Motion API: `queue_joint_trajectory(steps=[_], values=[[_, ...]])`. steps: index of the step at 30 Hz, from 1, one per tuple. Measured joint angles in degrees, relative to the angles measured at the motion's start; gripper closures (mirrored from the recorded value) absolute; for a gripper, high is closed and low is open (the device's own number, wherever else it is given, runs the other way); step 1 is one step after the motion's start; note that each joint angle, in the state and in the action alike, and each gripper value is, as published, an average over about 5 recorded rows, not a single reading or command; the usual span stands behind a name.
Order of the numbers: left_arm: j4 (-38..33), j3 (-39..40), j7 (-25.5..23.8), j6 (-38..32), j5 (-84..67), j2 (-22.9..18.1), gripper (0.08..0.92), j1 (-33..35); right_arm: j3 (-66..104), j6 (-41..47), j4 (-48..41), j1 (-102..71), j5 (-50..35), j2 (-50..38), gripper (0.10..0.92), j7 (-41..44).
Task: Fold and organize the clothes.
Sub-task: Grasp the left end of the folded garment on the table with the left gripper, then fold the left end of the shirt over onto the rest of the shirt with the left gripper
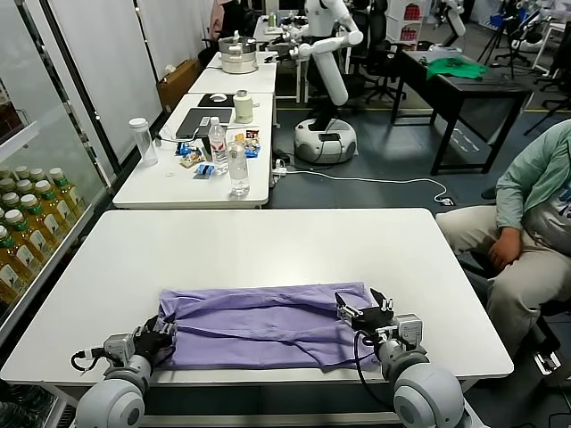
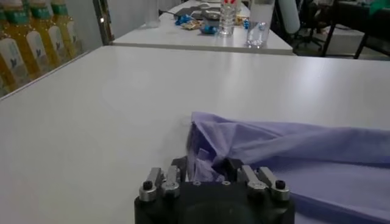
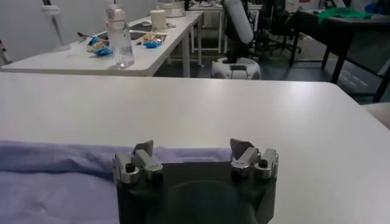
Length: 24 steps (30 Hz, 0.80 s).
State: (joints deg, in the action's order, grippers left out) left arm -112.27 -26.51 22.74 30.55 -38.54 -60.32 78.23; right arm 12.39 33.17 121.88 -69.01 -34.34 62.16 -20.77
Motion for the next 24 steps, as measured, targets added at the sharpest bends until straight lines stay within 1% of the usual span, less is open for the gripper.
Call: queue_joint_trajectory(steps=[6, 9, 12, 18, 24], values=[[0.2, 0.6, -0.3, -0.1, 1.0, -0.8, 0.787, -0.1, 0.0, 0.0, 0.0, 0.1, 0.1, 0.2, 0.203, 0.0], [0.2, 0.5, -0.5, -0.1, 1.8, -0.9, 0.849, 0.1, 0.0, 0.0, -0.1, 0.1, 0.3, 0.4, 0.203, 0.0], [-0.3, -0.1, -0.7, 0.6, 3.4, -0.7, 0.892, 0.5, -0.1, 0.0, -0.2, 0.2, 0.5, 0.6, 0.203, 0.0], [-2.5, -2.8, -1.0, 1.5, 8.5, 0.4, 0.892, 1.8, -0.1, 0.0, -0.1, 0.6, 0.5, 0.4, 0.203, 0.0], [-3.2, -9.2, -1.7, 1.0, 13.4, 2.6, 0.892, 3.5, 0.0, 0.0, 0.1, 0.9, 0.4, 0.1, 0.203, 0.2]])
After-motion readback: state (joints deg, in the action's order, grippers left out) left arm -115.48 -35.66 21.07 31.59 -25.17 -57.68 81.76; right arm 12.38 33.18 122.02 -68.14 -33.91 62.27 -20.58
